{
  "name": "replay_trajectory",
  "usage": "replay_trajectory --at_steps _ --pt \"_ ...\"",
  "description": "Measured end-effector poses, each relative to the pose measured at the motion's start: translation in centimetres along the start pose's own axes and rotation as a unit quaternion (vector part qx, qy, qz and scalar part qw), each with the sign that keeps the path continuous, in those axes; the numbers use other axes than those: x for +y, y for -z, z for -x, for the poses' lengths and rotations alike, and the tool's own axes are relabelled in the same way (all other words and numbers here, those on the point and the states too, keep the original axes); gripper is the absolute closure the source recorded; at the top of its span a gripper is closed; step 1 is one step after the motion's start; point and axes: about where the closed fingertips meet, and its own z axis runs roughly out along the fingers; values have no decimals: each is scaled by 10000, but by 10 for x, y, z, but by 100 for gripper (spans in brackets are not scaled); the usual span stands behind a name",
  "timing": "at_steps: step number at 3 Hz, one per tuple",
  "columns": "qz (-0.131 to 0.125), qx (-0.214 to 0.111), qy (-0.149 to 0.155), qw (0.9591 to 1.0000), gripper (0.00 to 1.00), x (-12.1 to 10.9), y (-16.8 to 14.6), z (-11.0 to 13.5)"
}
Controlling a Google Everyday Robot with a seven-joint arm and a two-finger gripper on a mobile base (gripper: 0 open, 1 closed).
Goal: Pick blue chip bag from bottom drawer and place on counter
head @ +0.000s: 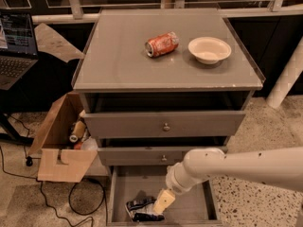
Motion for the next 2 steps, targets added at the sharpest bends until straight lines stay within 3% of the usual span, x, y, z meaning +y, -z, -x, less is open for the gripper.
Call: replay_trajectory --at_steps 1,2 --pt "-91 -433 -66 9990 0 -22 -66 1" --pt "-73 -446 -88 9989 0 -23 -69 1"
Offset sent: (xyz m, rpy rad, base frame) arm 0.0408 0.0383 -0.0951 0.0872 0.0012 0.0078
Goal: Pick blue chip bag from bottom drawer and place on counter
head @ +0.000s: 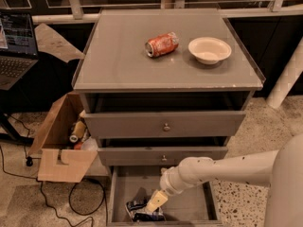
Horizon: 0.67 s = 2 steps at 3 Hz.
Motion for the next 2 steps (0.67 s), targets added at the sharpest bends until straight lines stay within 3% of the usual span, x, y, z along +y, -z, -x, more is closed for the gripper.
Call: replay_trajectory --at_steps 1,2 --pt "-174 26 -10 9998 0 3 -1 -5" --pt "-374 -27 -141 9992 0 -2 -24 -16"
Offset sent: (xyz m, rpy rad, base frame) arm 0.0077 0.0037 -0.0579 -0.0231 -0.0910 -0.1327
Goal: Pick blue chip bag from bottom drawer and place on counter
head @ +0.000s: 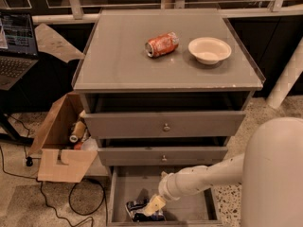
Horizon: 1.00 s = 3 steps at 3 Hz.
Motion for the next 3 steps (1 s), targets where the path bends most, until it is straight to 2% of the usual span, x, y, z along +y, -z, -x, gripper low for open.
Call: replay_trajectory --at_steps 2,3 --pt "183 -28 15 9998 0 -11 -69 1" --pt "410 26 -22 9992 0 -12 -100 1"
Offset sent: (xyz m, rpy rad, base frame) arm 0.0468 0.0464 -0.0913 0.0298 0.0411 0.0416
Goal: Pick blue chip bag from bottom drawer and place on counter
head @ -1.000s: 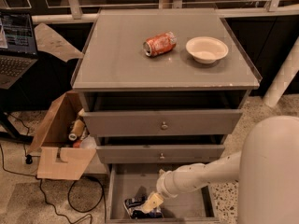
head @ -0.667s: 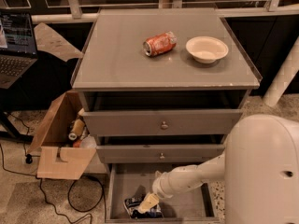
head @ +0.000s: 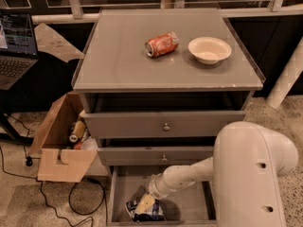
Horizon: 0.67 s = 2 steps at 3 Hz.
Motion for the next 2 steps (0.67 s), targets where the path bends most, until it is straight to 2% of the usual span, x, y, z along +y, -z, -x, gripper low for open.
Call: replay_trajectory --at_steps 1,2 --pt "309 165 -73 9994 0 2 -26 -8" --pt "365 203 -92 9991 0 2 -30 -10"
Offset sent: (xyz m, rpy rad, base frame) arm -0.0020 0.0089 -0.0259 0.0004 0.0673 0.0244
